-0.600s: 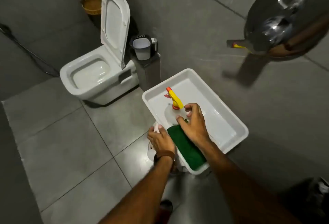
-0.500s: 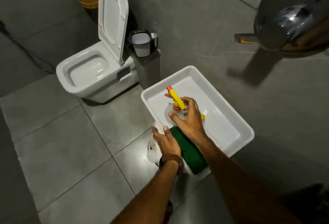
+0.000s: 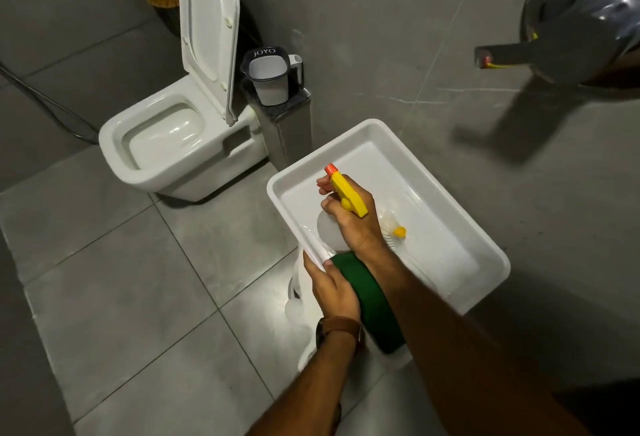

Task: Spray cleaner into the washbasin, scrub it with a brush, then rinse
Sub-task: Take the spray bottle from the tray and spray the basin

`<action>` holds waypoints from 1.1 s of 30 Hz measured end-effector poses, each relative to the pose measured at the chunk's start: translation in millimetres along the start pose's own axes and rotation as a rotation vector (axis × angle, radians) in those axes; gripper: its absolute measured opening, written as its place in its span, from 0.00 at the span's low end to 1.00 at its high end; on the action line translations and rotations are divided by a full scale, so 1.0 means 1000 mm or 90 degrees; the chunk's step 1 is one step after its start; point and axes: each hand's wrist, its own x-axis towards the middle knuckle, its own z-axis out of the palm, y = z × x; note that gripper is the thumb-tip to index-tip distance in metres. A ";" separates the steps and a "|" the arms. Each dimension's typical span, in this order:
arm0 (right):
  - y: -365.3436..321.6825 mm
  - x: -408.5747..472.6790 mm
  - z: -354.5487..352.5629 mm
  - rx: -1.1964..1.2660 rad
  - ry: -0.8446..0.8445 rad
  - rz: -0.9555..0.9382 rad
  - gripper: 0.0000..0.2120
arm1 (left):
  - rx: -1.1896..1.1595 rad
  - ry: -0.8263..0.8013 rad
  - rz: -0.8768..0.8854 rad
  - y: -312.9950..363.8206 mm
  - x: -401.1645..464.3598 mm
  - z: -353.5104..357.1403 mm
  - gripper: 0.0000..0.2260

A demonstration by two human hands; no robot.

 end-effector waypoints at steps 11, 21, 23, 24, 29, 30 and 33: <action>-0.108 -0.115 -0.122 0.092 0.252 -0.130 0.31 | 0.096 0.002 0.109 0.038 -0.044 -0.024 0.28; -0.171 -0.385 -0.263 0.121 0.474 -0.065 0.30 | 0.136 -0.380 0.340 0.080 -0.262 0.017 0.22; -0.171 -0.452 -0.285 0.130 0.503 -0.009 0.25 | 0.165 -0.480 0.378 0.067 -0.314 0.021 0.21; -0.169 -0.490 -0.296 0.135 0.518 0.036 0.24 | 0.190 -0.526 0.390 0.056 -0.343 0.022 0.21; -0.142 -0.671 -0.340 0.122 0.567 0.333 0.28 | 0.323 -0.642 0.338 0.000 -0.446 0.013 0.22; -0.135 -0.702 -0.347 0.108 0.569 0.371 0.27 | 0.346 -0.639 0.336 -0.009 -0.458 0.011 0.23; -0.116 -0.762 -0.365 0.101 0.575 0.437 0.25 | 0.417 -0.574 0.368 -0.024 -0.468 0.008 0.22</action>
